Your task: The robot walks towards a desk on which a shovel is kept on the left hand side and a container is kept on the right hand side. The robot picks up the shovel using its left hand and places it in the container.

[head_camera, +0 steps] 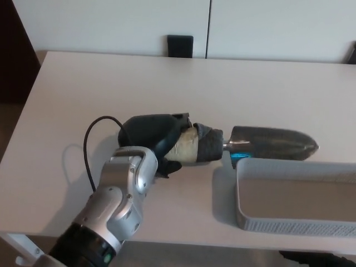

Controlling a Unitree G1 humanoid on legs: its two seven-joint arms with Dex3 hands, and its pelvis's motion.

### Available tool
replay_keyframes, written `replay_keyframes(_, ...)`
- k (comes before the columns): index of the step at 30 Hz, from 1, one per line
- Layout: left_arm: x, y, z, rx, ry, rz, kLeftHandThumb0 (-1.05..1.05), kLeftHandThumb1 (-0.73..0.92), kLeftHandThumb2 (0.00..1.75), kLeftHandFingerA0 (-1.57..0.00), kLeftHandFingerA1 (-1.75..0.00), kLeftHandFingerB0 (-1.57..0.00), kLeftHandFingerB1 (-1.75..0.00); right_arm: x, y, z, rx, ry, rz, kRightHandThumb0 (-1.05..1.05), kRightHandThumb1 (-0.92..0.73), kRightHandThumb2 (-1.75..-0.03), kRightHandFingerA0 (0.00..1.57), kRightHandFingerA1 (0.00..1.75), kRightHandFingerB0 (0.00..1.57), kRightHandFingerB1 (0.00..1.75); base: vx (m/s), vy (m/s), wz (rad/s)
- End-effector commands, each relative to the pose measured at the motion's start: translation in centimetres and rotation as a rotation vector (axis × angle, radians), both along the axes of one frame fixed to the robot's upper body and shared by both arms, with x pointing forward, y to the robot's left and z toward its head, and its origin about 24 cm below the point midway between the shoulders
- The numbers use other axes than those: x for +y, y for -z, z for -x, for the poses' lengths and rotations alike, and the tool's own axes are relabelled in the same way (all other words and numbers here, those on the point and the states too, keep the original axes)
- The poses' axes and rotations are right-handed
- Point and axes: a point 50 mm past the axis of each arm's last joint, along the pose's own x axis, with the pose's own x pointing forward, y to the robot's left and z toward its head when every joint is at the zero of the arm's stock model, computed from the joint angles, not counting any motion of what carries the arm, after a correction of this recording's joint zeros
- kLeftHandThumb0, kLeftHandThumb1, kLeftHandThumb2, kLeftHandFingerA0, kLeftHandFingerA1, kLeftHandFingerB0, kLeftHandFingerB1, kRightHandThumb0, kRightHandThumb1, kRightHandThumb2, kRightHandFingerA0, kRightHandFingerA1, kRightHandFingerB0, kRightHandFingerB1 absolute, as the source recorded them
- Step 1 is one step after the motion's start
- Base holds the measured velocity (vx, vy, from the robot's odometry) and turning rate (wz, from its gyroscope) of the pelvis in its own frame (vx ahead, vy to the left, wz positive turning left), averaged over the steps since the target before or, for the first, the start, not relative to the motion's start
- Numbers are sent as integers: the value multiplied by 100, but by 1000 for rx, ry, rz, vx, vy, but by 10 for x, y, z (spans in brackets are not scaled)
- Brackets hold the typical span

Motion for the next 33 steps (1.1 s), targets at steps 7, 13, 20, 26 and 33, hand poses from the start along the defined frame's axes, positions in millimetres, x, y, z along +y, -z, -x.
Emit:
replay_keyframes(7,31,21,12,281,-516,1218,-22,89,60,-60,-168,-46,-108,-6,-7,-7,-10,-80,59,-48,-54,-55,54,48,39,40,0,0,0)
replay_keyframes(13,33,-10,6,150,-429,1198,-14,89,65,-74,-159,-60,-96,-6,-8,-7,-10,-91,65,-47,-54,-55,54,48,39,40,0,0,0)
replay_keyframes(20,7,-55,18,4,-85,985,-10,89,66,-85,-147,-72,-97,-7,-7,-7,-11,-95,63,-45,-54,-55,52,49,38,40,0,0,0)
replay_keyframes(26,-13,-70,51,-37,116,866,-12,85,70,-95,-144,-76,-101,-9,5,15,58,-131,98,-45,-55,-56,51,46,39,40,0,0,0)
replay_keyframes(33,-21,-80,69,-3,238,750,-14,85,68,-90,-149,-73,-107,-11,15,26,95,-160,129,-48,-55,-56,54,49,41,42,0,0,0)
